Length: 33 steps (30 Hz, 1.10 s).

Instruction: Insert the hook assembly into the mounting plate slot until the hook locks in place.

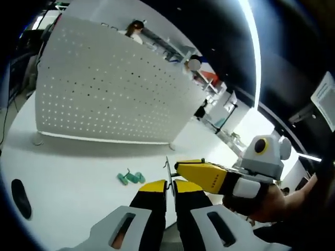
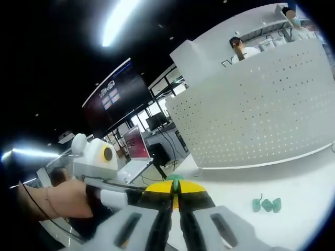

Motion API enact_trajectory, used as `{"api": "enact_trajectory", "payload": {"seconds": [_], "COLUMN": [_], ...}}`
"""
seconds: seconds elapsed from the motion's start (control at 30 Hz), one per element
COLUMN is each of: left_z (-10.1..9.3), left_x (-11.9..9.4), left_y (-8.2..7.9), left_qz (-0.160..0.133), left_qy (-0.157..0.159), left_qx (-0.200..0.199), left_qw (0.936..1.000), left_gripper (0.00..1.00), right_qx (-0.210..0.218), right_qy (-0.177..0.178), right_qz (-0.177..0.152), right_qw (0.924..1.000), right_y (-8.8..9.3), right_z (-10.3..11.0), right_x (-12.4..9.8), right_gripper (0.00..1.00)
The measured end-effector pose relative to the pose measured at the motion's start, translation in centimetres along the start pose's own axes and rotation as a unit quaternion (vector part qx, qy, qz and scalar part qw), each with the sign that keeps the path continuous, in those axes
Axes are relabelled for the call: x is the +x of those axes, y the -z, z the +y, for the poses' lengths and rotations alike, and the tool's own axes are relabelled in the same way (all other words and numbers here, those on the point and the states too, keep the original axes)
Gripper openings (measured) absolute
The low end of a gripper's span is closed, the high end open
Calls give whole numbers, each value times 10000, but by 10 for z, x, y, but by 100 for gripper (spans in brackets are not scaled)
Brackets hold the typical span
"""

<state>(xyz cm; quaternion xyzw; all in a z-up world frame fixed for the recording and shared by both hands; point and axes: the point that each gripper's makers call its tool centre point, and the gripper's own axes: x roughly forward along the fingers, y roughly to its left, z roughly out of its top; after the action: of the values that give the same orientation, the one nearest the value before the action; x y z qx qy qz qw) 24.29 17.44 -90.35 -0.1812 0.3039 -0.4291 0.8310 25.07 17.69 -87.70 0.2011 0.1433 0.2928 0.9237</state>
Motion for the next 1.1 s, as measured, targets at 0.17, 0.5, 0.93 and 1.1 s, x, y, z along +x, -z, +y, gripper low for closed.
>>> {"api": "enact_trajectory", "payload": {"seconds": [0.17, 0.5, 0.93, 1.1], "left_z": [-1, -2, 1, 9], "left_x": [-1, -2, -12, -18], "left_y": [-3, -5, -12, -21], "left_qz": [7, -7, -121, -231], "left_qy": [50, 106, 79, -101], "left_qx": [-61, -140, -175, 14], "left_qw": [10000, 9998, 9997, 9997], "left_gripper": [4, 2, 1, 1], "right_qx": [-129, -163, 13, 69], "right_qy": [30, 58, -247, -396], "right_qz": [-45, -113, -65, 116], "right_qw": [9999, 9998, 9997, 9991], "right_y": [-4, -6, -11, -13], "right_z": [2, 4, 12, 13], "right_x": [0, -1, 6, 5], "right_gripper": [0, 0, 5, 11]}}
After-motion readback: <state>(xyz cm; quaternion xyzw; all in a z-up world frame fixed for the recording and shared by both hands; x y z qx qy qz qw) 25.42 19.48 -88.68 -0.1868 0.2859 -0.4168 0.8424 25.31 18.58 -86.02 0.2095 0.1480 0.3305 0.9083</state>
